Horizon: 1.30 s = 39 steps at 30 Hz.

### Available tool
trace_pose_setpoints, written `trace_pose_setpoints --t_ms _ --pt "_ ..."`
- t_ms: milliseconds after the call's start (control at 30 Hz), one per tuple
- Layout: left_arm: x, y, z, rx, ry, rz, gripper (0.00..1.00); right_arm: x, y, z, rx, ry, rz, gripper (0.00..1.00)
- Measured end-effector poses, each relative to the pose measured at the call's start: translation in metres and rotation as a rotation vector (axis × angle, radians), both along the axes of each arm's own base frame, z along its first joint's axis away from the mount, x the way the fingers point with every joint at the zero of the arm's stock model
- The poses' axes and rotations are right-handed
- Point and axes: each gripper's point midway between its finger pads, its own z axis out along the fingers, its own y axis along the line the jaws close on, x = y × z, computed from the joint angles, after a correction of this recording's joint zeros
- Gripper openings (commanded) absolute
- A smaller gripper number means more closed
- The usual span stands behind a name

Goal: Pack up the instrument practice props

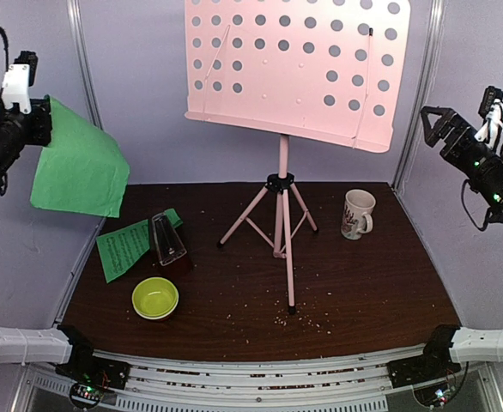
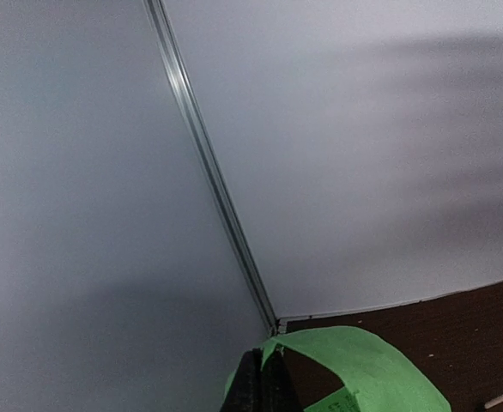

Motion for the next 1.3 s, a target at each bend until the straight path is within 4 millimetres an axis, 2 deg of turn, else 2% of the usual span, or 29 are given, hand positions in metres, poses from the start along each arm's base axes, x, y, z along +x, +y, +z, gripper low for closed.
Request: trace_pose_setpoints --t_ms 133,233,333,600,733,900,1100,1300 --pt "0.038 0.006 -0.038 0.144 0.134 0.165 0.0 0.01 -0.003 -0.024 -0.05 0.065 -0.064 1.0" --pt "0.066 0.011 -0.081 0.285 0.259 0.272 0.0 0.014 -0.005 -0.038 -0.08 0.099 -0.096 1.0" --pt "0.074 0.022 -0.108 0.396 0.338 0.341 0.0 0.013 -0.01 -0.044 -0.089 0.111 -0.121 1.0" --pt "0.06 0.058 -0.12 0.566 0.403 0.514 0.0 0.0 -0.032 -0.055 -0.092 0.102 -0.192 1.0" --pt "0.057 0.063 -0.127 0.626 0.429 0.535 0.0 0.003 -0.035 -0.066 -0.124 0.122 -0.225 1.0" --pt "0.062 0.062 -0.143 0.72 0.479 0.53 0.0 0.018 -0.027 -0.084 -0.201 0.185 -0.265 1.0" --pt "0.082 0.052 -0.176 0.822 0.561 0.489 0.0 0.031 -0.022 -0.112 -0.283 0.266 -0.306 1.0" --pt "0.12 0.029 -0.224 0.879 0.638 0.377 0.0 0.03 -0.024 -0.131 -0.3 0.293 -0.321 1.0"
